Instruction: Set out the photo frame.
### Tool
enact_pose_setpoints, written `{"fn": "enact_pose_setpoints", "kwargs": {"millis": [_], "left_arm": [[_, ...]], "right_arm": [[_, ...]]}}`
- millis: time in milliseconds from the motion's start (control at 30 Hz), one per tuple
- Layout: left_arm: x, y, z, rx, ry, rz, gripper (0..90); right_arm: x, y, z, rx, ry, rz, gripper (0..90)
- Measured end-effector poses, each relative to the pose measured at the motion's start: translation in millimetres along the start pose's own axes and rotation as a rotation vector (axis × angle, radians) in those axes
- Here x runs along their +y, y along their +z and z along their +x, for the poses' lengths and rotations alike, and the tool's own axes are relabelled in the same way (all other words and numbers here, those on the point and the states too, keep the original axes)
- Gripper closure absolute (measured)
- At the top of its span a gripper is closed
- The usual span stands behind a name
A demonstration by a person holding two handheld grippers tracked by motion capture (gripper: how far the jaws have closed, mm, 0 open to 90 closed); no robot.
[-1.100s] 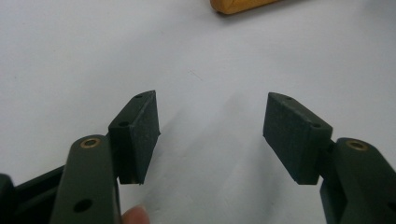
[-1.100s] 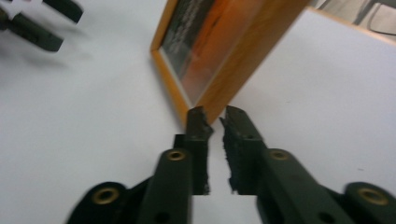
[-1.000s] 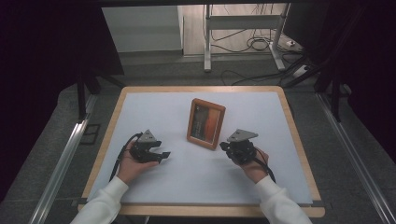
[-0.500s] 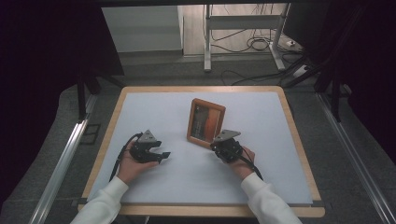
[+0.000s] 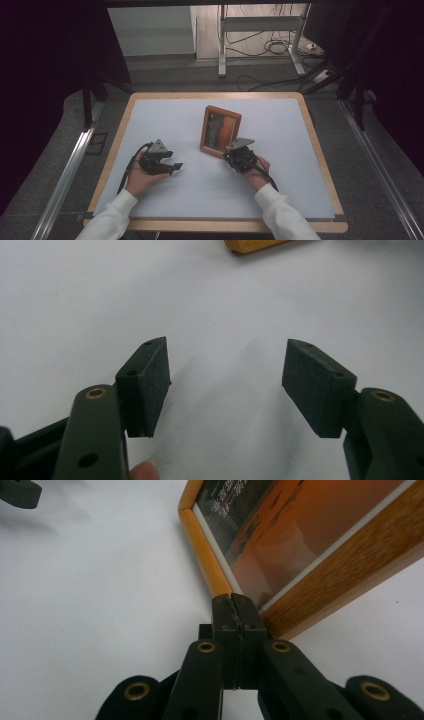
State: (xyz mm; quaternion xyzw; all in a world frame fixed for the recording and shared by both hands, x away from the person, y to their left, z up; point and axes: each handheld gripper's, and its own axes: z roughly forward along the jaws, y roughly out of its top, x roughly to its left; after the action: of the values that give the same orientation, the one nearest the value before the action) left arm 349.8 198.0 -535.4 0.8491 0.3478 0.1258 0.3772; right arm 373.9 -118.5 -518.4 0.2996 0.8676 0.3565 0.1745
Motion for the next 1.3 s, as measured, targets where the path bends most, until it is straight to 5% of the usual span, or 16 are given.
{"fn": "enact_pose_setpoints", "kwargs": {"millis": [1300], "left_arm": [[-0.2,1.2,0.0,-0.004,0.001,0.004,34.9]], "right_arm": [[-6.3,-4.6,-19.3,-0.038,0.046,-0.013,89.8]]}}
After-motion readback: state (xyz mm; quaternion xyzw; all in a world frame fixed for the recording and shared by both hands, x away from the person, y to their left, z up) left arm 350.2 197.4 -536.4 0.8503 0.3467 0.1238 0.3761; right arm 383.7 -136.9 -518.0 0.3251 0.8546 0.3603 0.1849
